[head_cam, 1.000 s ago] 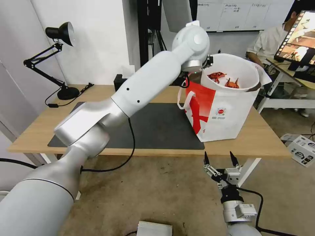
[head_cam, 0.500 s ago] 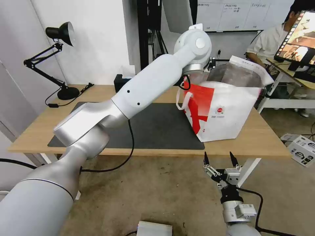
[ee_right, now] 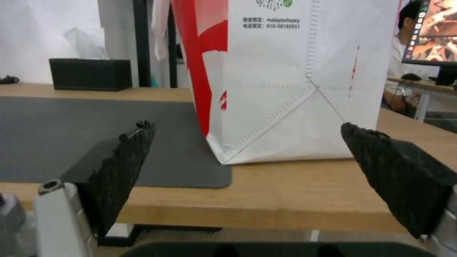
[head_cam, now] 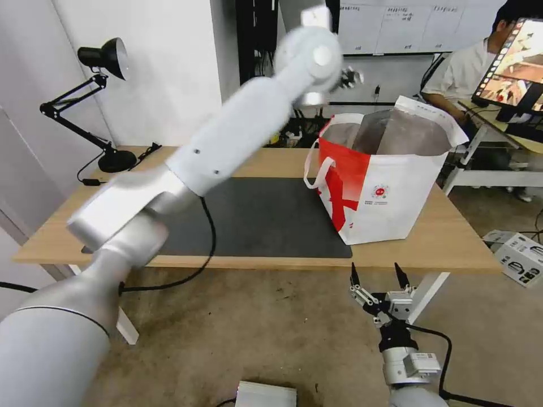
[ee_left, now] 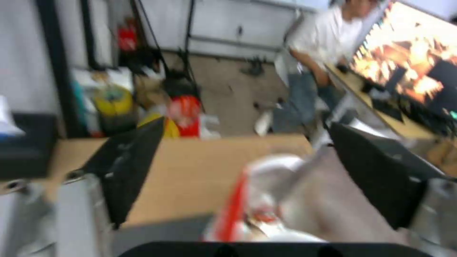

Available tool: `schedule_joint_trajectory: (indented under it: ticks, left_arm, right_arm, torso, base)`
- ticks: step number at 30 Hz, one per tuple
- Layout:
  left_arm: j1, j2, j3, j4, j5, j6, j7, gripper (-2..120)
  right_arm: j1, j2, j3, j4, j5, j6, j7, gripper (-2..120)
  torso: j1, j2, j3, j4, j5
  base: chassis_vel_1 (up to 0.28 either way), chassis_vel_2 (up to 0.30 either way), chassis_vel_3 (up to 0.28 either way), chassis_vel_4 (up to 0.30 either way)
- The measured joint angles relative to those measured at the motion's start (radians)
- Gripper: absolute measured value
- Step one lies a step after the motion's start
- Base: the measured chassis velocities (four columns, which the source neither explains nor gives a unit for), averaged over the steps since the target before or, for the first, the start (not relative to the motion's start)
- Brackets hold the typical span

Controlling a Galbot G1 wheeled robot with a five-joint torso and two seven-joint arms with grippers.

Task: Pick up the trash from the table and place it into the takeout bag.

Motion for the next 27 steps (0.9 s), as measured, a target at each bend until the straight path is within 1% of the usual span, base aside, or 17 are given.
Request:
schedule_joint_trajectory:
  ticks: [2,3,5,6,7,10,11,12,13,14,15,18,19,21,22,27]
  left_arm:
    - [0.012,0.084,0.008,-0.059,0.046,-0.024,0.04,99]
    - [0.012,0.084,0.008,-0.059,0.046,-0.024,0.04,99]
    - [0.047,0.171,0.026,-0.133,0.109,-0.067,0.094,100]
    - [0.069,0.21,0.028,-0.171,0.136,-0.086,0.117,100]
    - [0.069,0.21,0.028,-0.171,0.136,-0.086,0.117,100]
    - [0.149,0.334,0.028,-0.268,0.233,-0.151,0.196,100]
    - [0.149,0.334,0.028,-0.268,0.233,-0.151,0.196,100]
    - [0.183,0.379,0.019,-0.295,0.27,-0.173,0.233,100]
    - [0.194,0.392,0.015,-0.304,0.281,-0.179,0.244,100]
    - [0.255,0.449,-0.016,-0.345,0.328,-0.205,0.287,100]
    - [0.255,0.449,-0.016,-0.345,0.328,-0.205,0.287,100]
    - [0.386,0.546,-0.078,-0.406,0.424,-0.259,0.392,100]
    - [0.386,0.546,-0.078,-0.406,0.424,-0.259,0.392,100]
    - [0.472,0.599,-0.12,-0.443,0.47,-0.293,0.443,100]
    - [0.524,0.625,-0.149,-0.47,0.49,-0.305,0.465,100]
    - [0.575,0.645,-0.189,-0.499,0.507,-0.319,0.482,100]
  right_arm:
    - [0.001,-0.001,0.0,0.0,0.0,0.0,0.0,97]
    - [0.001,-0.001,0.0,0.0,0.0,0.0,0.0,97]
    - [0.002,-0.003,0.0,0.0,0.0,0.0,0.0,97]
    - [0.002,-0.003,0.0,0.0,0.0,0.0,0.0,97]
    - [0.002,-0.003,0.0,0.0,0.0,0.0,0.0,97]
    - [0.001,-0.005,0.0,0.001,-0.001,-0.001,-0.001,97]
    - [0.001,-0.005,0.0,0.001,-0.001,-0.001,-0.001,97]
    - [0.001,-0.006,-0.001,0.001,-0.001,-0.002,-0.001,97]
    - [0.001,-0.006,-0.001,0.001,-0.002,-0.002,-0.001,97]
    - [0.001,-0.008,-0.002,0.001,-0.003,-0.002,-0.001,97]
    - [0.001,-0.008,-0.002,0.001,-0.003,-0.002,-0.001,97]
    - [0.001,-0.014,-0.002,0.005,-0.005,-0.007,-0.002,97]
    - [0.001,-0.014,-0.002,0.005,-0.005,-0.007,-0.002,97]
    - [0.002,-0.016,-0.003,0.005,-0.006,-0.008,-0.002,97]
    - [0.002,-0.017,-0.004,0.005,-0.006,-0.008,-0.002,97]
    - [0.002,-0.017,-0.004,0.005,-0.006,-0.008,-0.002,97]
  torso:
    - [0.0,0.0,0.0,-0.0002,0.0001]
    - [0.0,0.0,0.0,-0.0002,0.0001]
    - [0.0,0.0,0.0,0.0002,-0.0003]
    - [0.0,0.0,0.0,0.0,-0.0004]
    - [0.0,0.0,0.0,0.0,-0.0004]
    - [0.0,0.0,0.0,-0.0005,0.0]
    - [0.0,0.0,0.0,-0.0005,0.0]
    - [0.0,0.0,0.0,-0.0004,-0.0002]
    - [0.0,0.0,0.0,-0.0003,-0.0002]
    - [0.0,0.0,0.0,0.0,-0.0001]
    - [0.0,0.0,0.0,0.0,-0.0001]
    - [0.0,0.0,0.0,-0.0001,-0.0003]
    - [0.0,0.0,0.0,-0.0001,-0.0003]
    - [0.0,0.0,0.0,-0.0001,0.0003]
    - [0.0,0.0,0.0,0.0001,-0.0003]
    - [0.0,0.0,0.0,-0.0003,-0.0001]
  base:
    - [0.0,0.0,0.0,0.0]
    - [0.0,0.0,0.0,0.0]
    - [0.0,0.0,0.0,0.0]
    - [0.0,0.0,0.0,0.0]
    - [0.0,0.0,0.0,0.0]
    - [0.0,0.0,0.0,0.0]
    - [0.0,0.0,0.0,0.0]
    - [0.0,0.0,0.0,0.0]
    - [0.0,0.0,0.0,0.0]
    - [0.0,0.0,0.0,0.0]
    - [0.0,0.0,0.0,0.0]
    - [0.0,0.0,0.0,0.0]
    - [0.0,0.0,0.0,0.0]
    - [0.0,0.0,0.0,0.0]
    - [0.0,0.0,0.0,0.0]
    - [0.0,0.0,0.0,0.0]
